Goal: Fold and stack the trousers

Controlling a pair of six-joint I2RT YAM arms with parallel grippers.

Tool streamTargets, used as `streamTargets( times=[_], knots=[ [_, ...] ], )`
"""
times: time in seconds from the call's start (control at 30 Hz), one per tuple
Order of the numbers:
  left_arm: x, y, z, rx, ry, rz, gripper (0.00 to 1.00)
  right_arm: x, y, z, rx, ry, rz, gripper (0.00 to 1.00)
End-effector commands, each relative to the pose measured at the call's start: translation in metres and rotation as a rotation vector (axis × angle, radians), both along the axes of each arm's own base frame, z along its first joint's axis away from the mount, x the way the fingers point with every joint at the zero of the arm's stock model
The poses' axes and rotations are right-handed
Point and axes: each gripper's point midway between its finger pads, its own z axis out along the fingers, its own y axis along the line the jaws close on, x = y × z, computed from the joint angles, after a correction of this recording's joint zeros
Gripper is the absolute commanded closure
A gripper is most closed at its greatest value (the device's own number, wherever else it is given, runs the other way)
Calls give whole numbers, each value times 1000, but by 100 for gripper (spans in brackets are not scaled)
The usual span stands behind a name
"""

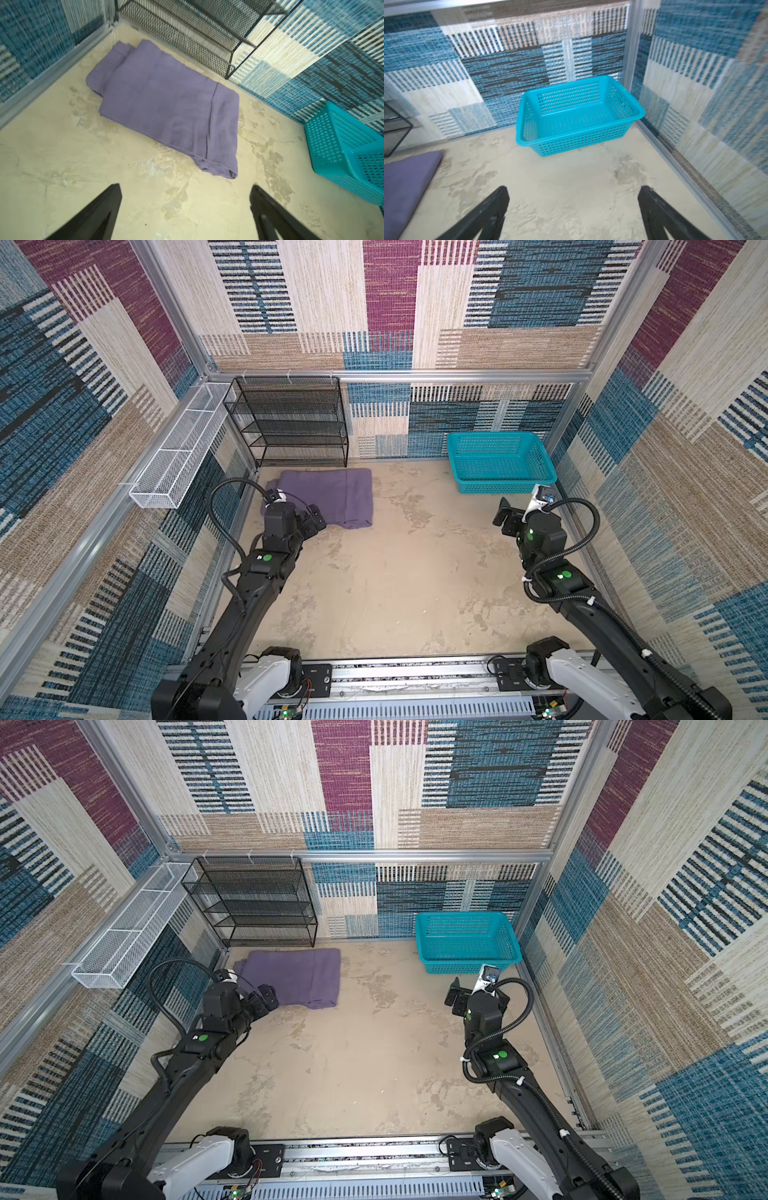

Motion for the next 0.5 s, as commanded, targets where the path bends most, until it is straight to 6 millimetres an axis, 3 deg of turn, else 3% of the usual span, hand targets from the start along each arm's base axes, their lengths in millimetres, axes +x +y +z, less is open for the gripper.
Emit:
streamTargets(
  times=[0.0, 0.1, 0.23, 0.47],
  knots=[
    [1, 9, 31, 129, -195, -3, 1, -4, -16, 13, -39, -105, -90, 0],
    [-9, 13, 20, 225, -224, -19, 0, 2, -4, -12, -164, -43, 3, 0],
    [-21, 29, -8, 297, -144, 39, 0, 8, -2, -35, -156, -11, 14, 0],
    [-31, 44, -65, 436, -10, 54, 0, 29, -20, -81, -137, 66, -50, 0]
  ],
)
